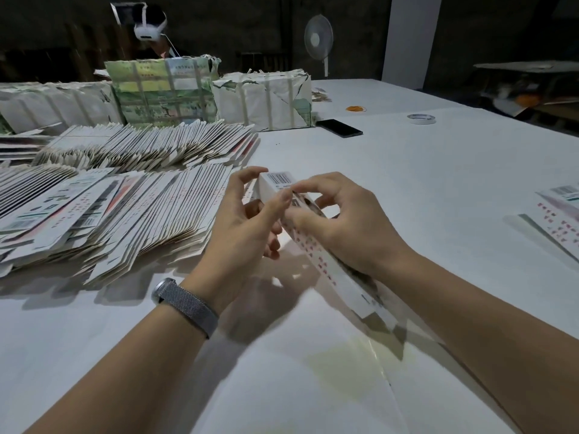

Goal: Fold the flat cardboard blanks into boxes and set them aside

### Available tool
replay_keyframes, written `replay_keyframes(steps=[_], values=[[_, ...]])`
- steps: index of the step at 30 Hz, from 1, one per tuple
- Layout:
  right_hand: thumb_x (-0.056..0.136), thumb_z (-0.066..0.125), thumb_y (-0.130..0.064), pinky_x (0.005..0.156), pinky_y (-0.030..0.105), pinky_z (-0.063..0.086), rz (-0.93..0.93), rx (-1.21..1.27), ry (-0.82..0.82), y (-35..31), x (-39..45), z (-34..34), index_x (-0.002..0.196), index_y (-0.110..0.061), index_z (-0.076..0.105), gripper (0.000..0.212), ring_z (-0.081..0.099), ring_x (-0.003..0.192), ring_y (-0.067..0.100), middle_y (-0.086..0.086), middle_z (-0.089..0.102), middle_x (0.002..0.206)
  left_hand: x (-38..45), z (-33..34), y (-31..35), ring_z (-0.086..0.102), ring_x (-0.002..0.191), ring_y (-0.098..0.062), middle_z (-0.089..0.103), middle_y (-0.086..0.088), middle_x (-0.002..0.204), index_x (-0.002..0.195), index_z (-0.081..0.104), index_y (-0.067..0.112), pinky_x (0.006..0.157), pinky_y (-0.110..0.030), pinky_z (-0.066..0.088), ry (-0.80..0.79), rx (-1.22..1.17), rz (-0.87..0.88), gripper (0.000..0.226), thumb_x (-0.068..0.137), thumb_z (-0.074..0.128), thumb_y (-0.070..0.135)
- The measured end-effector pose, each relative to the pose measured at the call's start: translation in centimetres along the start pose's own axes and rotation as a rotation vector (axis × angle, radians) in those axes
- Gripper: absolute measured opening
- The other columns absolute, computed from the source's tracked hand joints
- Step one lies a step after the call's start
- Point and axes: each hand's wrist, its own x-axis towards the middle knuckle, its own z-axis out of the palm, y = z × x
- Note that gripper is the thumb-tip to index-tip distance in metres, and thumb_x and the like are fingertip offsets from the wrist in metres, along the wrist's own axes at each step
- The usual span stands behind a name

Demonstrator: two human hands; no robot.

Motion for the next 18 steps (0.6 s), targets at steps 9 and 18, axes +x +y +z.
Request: replay_keyframes(steps=[9,18], values=[[0.088,0.068,-0.035,0.101,0.032,0.044,0.027,-0.394,-0.096,0.0,0.9,-1.1,0.131,-0.028,0.063,0.045,0.055,0.117,0.012,-0.009,0.054,0.133,0.3,-0.2,-0.4,0.054,0.050,-0.010,0.059,0.000,0.074,0.139,0.041,0.040,0.043,-0.024,0.045,0.068,0.115,0.027,0.041,0.103,0.055,0.025],[0.089,0.059,-0.038,0.078,0.034,0.042,0.196,-0.836,-0.063,1.1,-0.6,-11.2,0.125,-0.031,0.062,0.037,0.056,0.112,0.020,-0.010,0.049,0.134,1.5,-1.6,-1.2,0.061,0.052,-0.016,0.065,-0.010,0.084,0.112,0.056,0.061,0.038,-0.027,0.049,0.107,0.143,0.036,0.046,0.102,0.057,0.016]])
